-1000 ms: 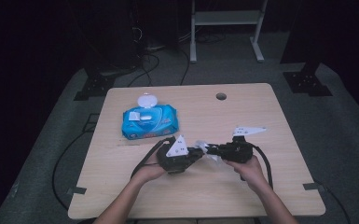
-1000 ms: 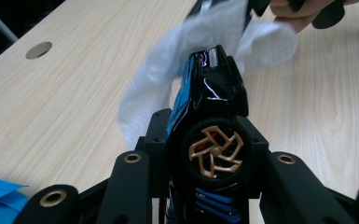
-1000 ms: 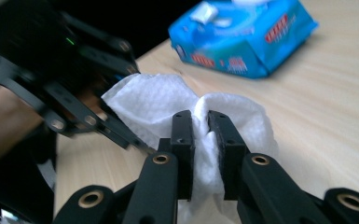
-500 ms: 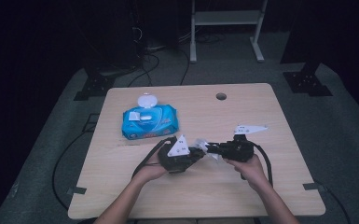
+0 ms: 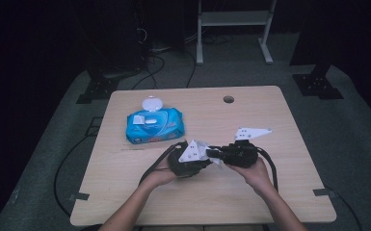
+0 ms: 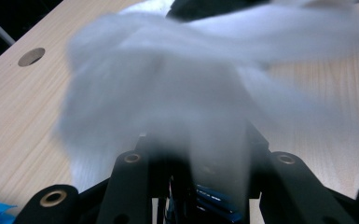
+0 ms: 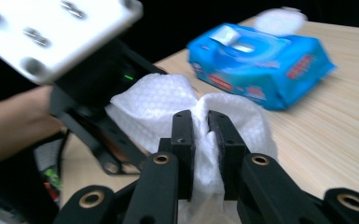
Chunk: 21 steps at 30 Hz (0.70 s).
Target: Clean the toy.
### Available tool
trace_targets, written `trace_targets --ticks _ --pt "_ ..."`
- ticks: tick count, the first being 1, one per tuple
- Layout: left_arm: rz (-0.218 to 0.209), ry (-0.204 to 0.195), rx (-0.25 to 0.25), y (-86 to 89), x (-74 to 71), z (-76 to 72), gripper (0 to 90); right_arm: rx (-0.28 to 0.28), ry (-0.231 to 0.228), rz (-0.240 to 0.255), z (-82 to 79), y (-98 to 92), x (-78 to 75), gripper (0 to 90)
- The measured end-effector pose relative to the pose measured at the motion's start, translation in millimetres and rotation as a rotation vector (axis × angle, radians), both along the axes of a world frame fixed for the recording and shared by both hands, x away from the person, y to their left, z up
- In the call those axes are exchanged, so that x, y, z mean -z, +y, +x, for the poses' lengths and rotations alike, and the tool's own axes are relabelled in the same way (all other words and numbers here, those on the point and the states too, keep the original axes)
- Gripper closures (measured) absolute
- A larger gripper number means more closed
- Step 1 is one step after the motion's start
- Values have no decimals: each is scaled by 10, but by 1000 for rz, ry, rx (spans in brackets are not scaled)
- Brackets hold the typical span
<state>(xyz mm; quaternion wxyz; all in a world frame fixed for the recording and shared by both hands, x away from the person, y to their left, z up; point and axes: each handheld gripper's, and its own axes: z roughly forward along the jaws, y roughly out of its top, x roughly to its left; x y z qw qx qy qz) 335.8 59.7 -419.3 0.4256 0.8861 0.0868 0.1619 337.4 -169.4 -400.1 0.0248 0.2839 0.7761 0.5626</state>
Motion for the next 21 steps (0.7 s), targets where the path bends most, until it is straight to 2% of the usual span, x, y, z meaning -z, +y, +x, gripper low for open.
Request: trace_targets --ticks 2,5,7,12,15,21 --pt "13 8 -2 -12 26 17 644 24 24 -8 31 -81 78 803" --pt "36 30 -7 -39 77 66 647 63 65 -46 77 -178 213 802" --pt "65 39 -9 -71 71 110 648 79 91 -57 114 -236 291 802" --pt "187 91 -7 -218 68 304 647 96 121 -100 176 -314 366 802" --pt "244 124 -4 -304 73 440 647 105 138 -92 202 -361 413 802" --pt "331 184 -7 -437 94 659 645 125 167 -78 237 -469 505 802"
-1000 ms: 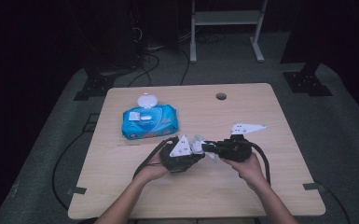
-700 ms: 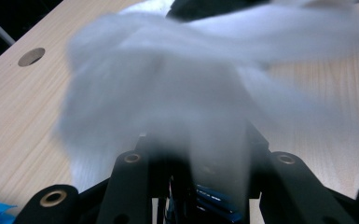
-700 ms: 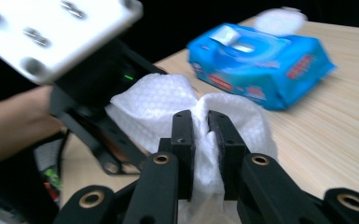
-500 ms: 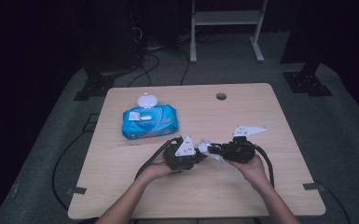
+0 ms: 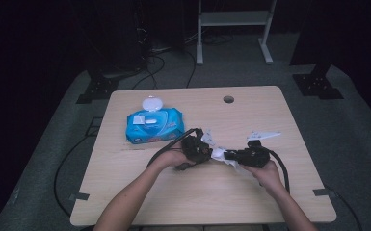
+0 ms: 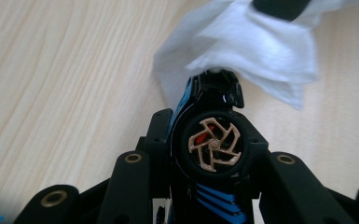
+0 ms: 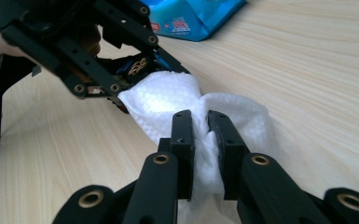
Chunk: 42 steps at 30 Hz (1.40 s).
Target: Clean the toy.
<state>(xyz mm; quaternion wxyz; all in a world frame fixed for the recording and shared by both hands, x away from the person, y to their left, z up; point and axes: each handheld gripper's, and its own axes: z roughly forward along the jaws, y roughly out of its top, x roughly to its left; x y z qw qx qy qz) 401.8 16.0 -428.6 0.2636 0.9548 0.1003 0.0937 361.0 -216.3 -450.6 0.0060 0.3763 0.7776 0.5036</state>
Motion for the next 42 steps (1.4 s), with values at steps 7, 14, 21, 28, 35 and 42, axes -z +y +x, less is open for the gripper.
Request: trace_targets --ticks 7,14,21,28,35,42 --pt "40 34 -6 -61 18 127 632 10 -9 4 -9 -51 -10 801" --pt "-51 42 -4 54 -61 116 552 11 -18 2 -23 -58 -18 801" --pt "-197 78 -9 350 -169 72 442 13 -20 9 -29 -74 -32 800" --pt "-347 144 -82 683 -185 149 396 6 -17 -3 -36 -76 -33 799" --pt "-358 188 -106 784 -106 202 364 7 -13 -10 -38 -97 -26 799" --pt "-360 211 -119 812 -65 229 343 0 -22 -15 -53 -108 -32 799"
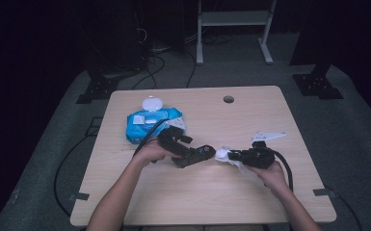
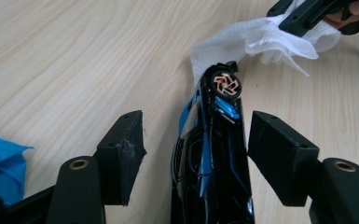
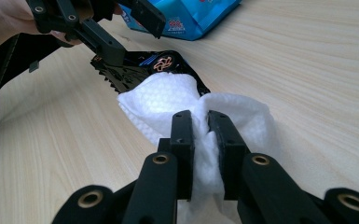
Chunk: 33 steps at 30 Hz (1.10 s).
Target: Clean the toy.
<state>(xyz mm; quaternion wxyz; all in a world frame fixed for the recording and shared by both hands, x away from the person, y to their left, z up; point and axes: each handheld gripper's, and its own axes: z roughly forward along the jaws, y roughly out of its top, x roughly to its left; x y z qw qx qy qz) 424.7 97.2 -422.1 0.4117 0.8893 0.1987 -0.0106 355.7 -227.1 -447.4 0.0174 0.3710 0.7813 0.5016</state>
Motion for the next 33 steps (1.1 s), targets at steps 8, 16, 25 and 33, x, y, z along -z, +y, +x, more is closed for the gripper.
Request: trace_targets --ticks 8,16,25,33 --pt "-44 33 -23 75 22 51 325 1 0 2 -3 2 7 799" --pt "-21 30 -25 68 32 55 317 -3 -3 -8 2 18 16 799" --pt "-13 -16 -25 41 37 2 304 -5 -6 -19 0 23 22 799" --pt "-8 -42 15 -25 55 -126 290 -8 -9 -24 -5 31 22 798"
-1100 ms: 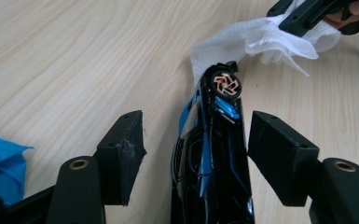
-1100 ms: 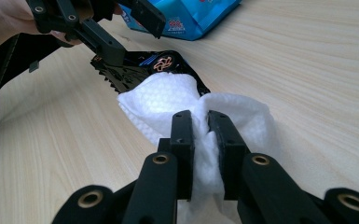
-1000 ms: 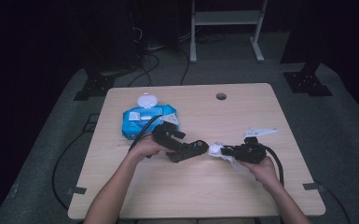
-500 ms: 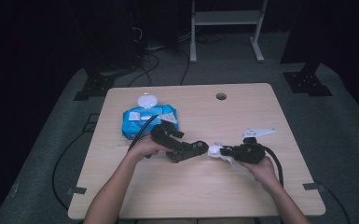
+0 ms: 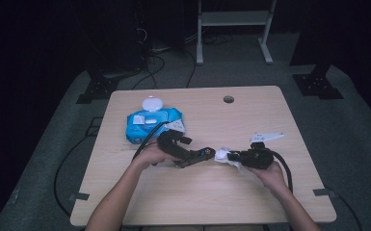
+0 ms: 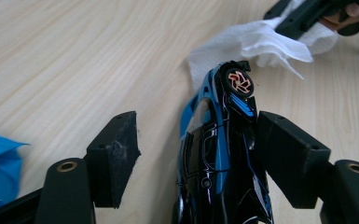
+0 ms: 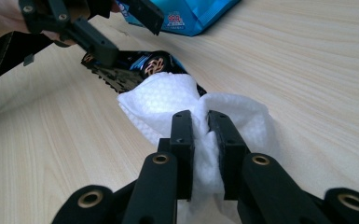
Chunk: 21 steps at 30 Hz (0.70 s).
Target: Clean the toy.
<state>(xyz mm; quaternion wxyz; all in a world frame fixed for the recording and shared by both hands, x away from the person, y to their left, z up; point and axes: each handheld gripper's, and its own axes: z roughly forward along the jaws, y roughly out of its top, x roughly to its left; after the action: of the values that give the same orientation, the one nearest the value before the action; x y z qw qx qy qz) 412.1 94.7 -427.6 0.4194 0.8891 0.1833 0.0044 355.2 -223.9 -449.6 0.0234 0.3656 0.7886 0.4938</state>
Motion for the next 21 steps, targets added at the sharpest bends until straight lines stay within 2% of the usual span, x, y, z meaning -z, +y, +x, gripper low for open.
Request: trace_targets --ticks 2,5,8,9,12,15,17,19,21 --pt "4 -17 9 -30 9 -46 287 1 0 -3 -3 1 -1 799" --pt "4 -41 -8 -63 13 -92 304 1 -1 -2 -3 3 0 799" --pt "5 -29 6 -86 36 -115 308 1 -4 -4 -3 -2 1 799" --pt "15 -37 10 -95 42 -124 301 2 -5 -4 -4 -4 0 799" --pt "64 -63 2 -140 88 -155 301 4 -6 -1 -4 -13 -1 799" --pt "157 -97 4 -209 217 -186 299 5 -9 -1 -7 -21 -1 799" --pt "117 -114 22 -224 241 -219 319 5 -8 -1 -7 -29 1 798" --pt "131 -132 1 -251 240 -226 307 7 -9 -5 -8 -37 2 799" --pt "140 -139 7 -253 241 -228 302 11 -6 -8 -7 -41 5 798"
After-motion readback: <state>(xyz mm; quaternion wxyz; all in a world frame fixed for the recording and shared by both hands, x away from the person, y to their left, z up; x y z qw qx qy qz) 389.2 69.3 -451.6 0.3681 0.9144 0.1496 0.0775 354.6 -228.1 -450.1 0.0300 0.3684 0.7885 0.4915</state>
